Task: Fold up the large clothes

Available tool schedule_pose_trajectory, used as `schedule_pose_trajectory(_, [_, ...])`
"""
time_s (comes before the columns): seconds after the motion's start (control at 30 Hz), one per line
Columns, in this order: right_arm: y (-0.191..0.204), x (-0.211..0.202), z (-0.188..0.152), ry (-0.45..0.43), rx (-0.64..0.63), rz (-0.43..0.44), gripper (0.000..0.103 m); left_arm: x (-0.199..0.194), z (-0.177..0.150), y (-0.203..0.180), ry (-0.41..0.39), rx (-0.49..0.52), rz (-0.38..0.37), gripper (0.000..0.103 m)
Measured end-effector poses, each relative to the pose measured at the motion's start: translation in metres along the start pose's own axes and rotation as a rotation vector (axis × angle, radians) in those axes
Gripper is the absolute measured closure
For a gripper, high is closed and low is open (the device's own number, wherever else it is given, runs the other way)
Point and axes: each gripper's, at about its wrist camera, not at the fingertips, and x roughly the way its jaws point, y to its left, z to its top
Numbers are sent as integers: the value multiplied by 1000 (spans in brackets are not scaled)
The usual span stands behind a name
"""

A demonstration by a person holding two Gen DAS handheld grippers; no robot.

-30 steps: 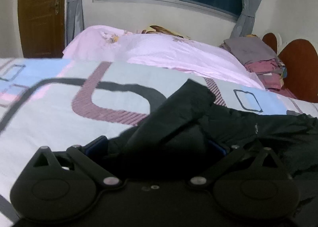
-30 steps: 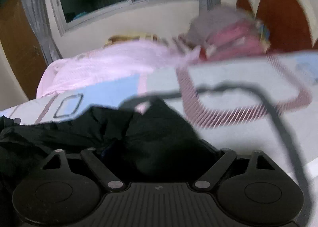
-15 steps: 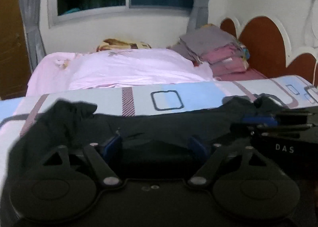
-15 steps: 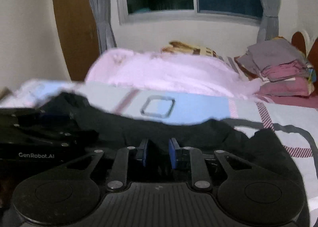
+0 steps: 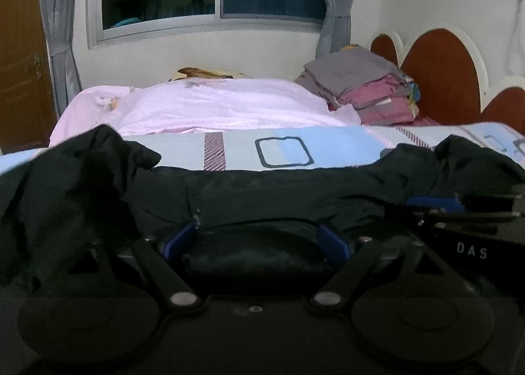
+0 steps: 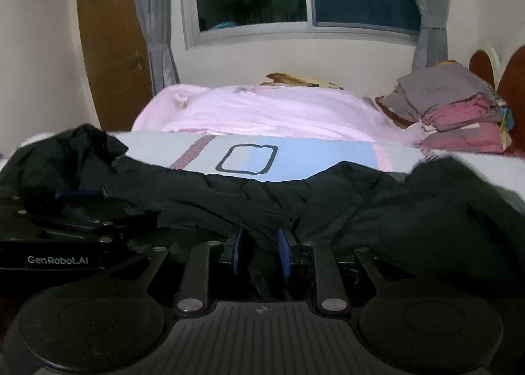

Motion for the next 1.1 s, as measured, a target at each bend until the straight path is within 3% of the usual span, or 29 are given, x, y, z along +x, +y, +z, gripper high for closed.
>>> schedule_pose_trajectory(0.07, [1,-16,9,3,23,-15,81,-15,8,0,15,11,12,21])
schedule_pose_trajectory(0.13, [3,-47,12,-53,44,2,81,-41,7,2,-16,-2,3,21])
schedule_pose_trajectory(0.23, [12,-73,7,-33,32,23,81,-72,-3,2,-31,5,2,24])
schedule_pose_trajectory(0.3, [18,-82,-1,-5,33,25,81,-86,-13,0,1,-19,-10,25])
schedule_pose_trajectory(0.43, [27,-67,-19,98,0,-10,81,-77,-27,-8,49,-6,15,21])
schedule_pose_trajectory(0.53, [26,-56,-27,96,13,-24,81,-62,-30,-4,73,-11,23,13])
schedule_pose_trajectory(0.63, [31,-57,-28,99,-9,-44,81,-63,-30,-3,81,-8,21,14])
schedule_pose_trajectory(0.73, [30,-91,-20,57,19,-32,81,-92,-26,8,78,-27,10,30])
schedule_pose_trajectory(0.8, [24,-125,-28,25,3,-46,81,-124,-39,20,26,14,50,29])
schedule_pose_trajectory(0.9, [6,-154,-47,48,42,-64,81,-143,-58,43,52,20,110,27])
schedule_pose_trajectory(0.97, [-5,-159,-65,102,58,-114,81,-139,-73,58,103,13,131,25])
schedule_pose_trajectory(1.0, [-9,-156,-75,147,70,-144,81,-139,-80,62,91,6,118,25])
schedule_pose_trajectory(1.1, [-16,-152,-93,146,120,-134,81,-133,-84,61,90,1,115,24])
